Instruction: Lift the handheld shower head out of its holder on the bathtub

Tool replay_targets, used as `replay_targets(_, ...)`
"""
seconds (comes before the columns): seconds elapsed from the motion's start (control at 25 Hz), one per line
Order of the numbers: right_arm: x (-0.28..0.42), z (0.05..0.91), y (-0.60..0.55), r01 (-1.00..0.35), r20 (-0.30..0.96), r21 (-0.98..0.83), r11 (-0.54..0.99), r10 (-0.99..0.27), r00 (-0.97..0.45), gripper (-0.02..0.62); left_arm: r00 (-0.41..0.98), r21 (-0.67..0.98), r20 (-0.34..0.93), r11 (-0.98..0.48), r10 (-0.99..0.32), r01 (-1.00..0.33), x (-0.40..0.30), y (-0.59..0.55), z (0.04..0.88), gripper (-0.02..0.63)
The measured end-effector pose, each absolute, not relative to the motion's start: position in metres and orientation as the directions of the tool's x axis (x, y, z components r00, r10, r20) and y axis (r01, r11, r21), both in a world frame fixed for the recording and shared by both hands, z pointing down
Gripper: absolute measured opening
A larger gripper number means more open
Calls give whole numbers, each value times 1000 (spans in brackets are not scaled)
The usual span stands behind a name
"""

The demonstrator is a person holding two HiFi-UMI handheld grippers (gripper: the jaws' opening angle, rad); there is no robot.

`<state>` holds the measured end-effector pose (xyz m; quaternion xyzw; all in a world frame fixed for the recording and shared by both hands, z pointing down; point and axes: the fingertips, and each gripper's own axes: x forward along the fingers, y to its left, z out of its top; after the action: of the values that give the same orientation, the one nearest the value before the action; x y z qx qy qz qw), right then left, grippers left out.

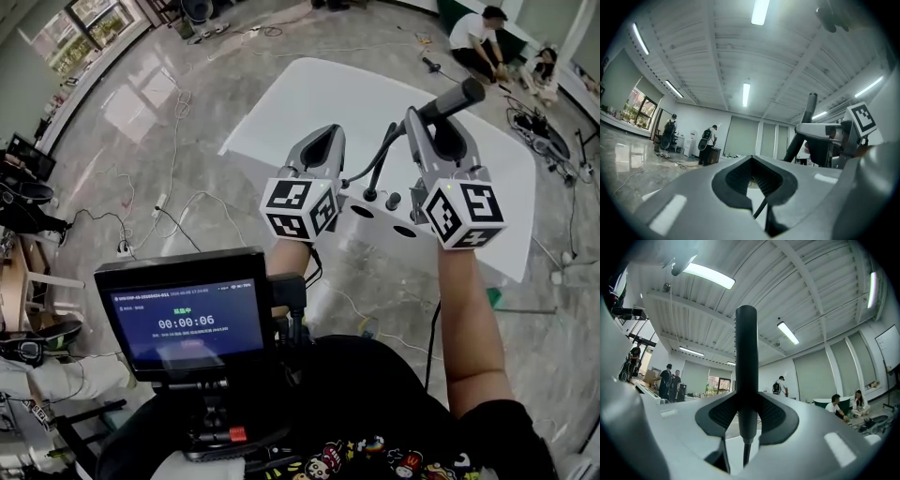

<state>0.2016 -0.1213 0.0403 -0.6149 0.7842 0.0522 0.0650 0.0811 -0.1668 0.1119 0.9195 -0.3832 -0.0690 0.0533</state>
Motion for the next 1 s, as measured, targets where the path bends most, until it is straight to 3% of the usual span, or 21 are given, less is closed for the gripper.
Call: replay_targets(1.0,196,46,-126,-976,-168,5,218,-962,-216,157,700,133,-88,-704,-709,-697,70,-169,110,1)
